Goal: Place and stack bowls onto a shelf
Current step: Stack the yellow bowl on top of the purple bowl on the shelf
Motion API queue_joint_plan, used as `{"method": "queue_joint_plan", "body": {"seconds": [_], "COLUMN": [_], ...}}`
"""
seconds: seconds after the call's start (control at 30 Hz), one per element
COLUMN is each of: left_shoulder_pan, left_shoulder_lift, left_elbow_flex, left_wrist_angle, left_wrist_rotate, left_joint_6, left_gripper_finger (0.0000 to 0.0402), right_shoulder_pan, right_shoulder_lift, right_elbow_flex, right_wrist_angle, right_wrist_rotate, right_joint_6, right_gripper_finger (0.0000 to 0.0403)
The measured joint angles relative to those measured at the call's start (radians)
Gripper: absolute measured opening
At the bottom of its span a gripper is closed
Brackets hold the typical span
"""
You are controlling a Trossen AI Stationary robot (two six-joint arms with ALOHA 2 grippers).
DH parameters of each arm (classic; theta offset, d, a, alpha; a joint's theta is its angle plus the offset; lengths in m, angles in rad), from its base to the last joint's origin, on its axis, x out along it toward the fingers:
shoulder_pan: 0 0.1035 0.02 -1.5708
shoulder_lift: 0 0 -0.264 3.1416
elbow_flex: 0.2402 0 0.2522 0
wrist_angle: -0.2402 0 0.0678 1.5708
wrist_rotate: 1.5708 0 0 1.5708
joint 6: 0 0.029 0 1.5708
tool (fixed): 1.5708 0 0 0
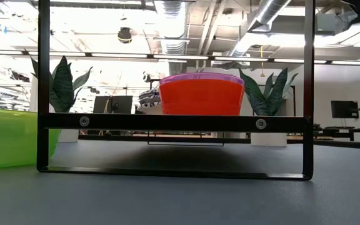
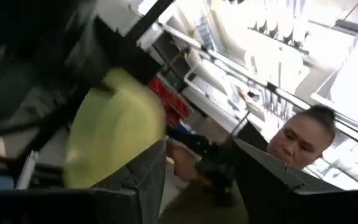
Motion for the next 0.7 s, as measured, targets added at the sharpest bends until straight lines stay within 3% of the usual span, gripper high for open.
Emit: {"method": "queue_joint_plan", "body": {"seconds": [0.07,0.13,0.2,0.3,0.37,0.4,0.5,0.7], "left_shoulder_pan": [0.042,0.084,0.119,0.161,0.18,0.188,0.206,0.214], "left_shoulder_lift": [-0.041,-0.084,-0.127,-0.187,-0.217,-0.228,-0.254,-0.266], "left_elbow_flex": [0.0,0.0,0.0,0.0,0.0,0.0,0.0,-0.001], "left_wrist_angle": [-0.015,-0.043,-0.086,-0.182,-0.249,-0.286,-0.386,-0.523], "left_wrist_rotate": [0.008,0.016,0.018,0.004,-0.022,-0.036,-0.073,-0.09], "left_joint_6": [0.003,0.032,0.081,0.169,0.229,0.256,0.322,0.384], "left_gripper_finger": [0.0167,0.0167,0.0167,0.0167,0.0167,0.0167,0.0167,0.0167], "right_shoulder_pan": [-0.015,-0.034,-0.049,-0.024,0.023,0.046,0.115,0.27], "right_shoulder_lift": [-0.021,-0.043,-0.077,-0.107,-0.114,-0.119,-0.134,-0.125], "right_elbow_flex": [-0.002,0.002,0.0,0.0,-0.004,-0.008,-0.01,-0.079], "right_wrist_angle": [-0.278,-0.565,-0.863,-1.112,-1.138,-1.126,-1.121,-1.129], "right_wrist_rotate": [0.028,0.125,0.358,0.861,1.082,1.131,1.173,1.421], "right_joint_6": [-0.157,-0.368,-0.577,-0.758,-0.792,-0.799,-0.845,-0.869], "right_gripper_finger": [0.0022,0.0022,0.0022,0.0022,0.0022,0.0022,0.0022,0.0022]}}
